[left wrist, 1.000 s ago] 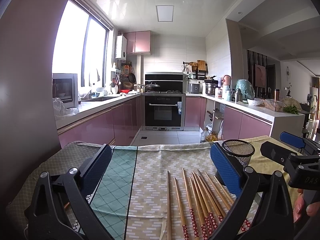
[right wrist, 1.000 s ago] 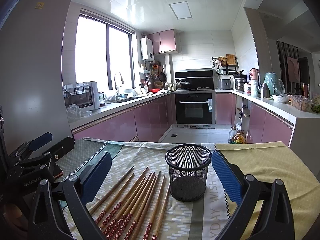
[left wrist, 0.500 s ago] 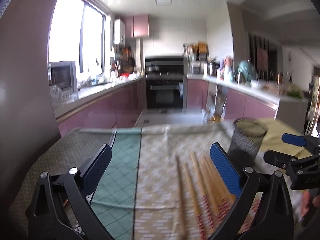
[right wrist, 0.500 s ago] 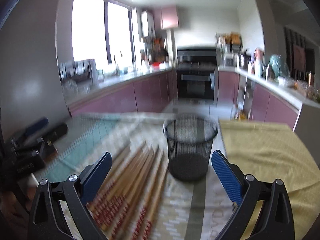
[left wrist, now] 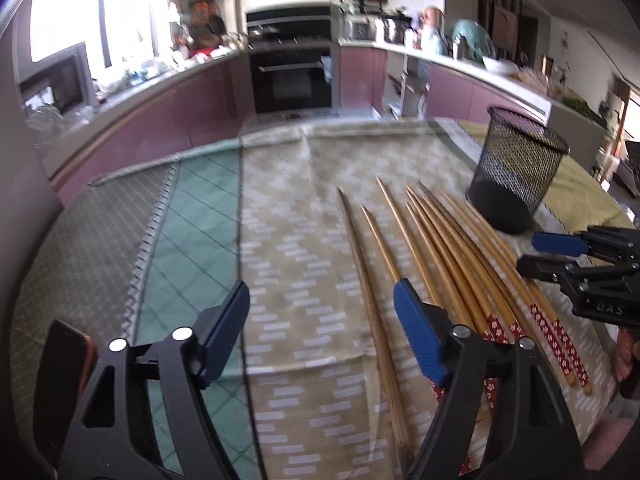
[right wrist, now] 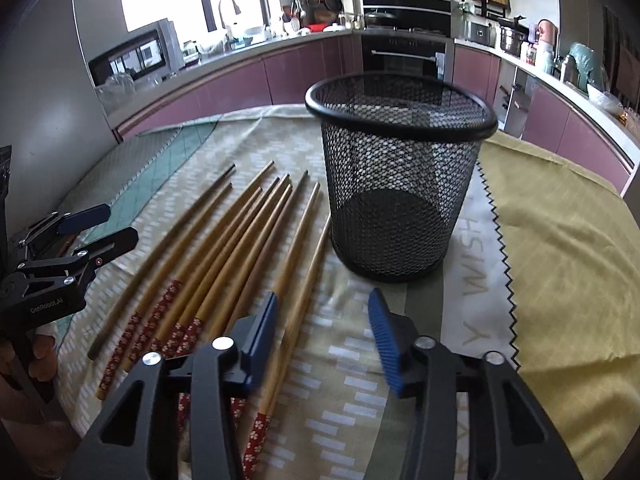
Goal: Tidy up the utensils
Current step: 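Grasp one wooden chopstick with the left gripper while the right gripper grasps another, then lift both held chopsticks upright and carry them over the black mesh cup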
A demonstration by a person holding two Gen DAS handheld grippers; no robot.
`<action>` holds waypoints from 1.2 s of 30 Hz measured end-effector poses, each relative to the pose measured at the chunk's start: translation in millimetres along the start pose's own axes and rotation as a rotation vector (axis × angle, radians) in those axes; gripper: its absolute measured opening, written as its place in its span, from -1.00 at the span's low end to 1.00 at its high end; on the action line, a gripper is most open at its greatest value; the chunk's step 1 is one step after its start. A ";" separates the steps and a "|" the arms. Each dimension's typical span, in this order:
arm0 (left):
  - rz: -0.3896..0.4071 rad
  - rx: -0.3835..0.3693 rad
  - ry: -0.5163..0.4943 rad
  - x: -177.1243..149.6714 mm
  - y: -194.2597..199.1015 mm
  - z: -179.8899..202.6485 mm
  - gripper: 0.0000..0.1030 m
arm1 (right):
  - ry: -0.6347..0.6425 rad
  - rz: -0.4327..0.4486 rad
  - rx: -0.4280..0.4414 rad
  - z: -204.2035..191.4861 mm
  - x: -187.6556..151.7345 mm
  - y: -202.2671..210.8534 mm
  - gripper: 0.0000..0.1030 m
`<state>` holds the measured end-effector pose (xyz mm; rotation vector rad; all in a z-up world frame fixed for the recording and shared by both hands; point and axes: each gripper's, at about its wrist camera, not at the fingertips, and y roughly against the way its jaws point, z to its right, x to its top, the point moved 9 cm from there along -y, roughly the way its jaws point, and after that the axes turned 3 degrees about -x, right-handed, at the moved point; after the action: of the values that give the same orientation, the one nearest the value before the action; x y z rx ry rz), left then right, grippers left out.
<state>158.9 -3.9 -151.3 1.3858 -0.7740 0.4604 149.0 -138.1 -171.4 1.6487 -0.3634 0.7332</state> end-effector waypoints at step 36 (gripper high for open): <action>0.047 -0.286 0.068 53.2 49.8 33.2 -0.85 | -0.110 0.199 0.332 6.2 44.6 88.0 -0.89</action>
<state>152.9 -36.4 -78.4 1.0834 -0.7855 0.4135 130.5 -156.0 -75.9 1.9913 -0.5103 0.8895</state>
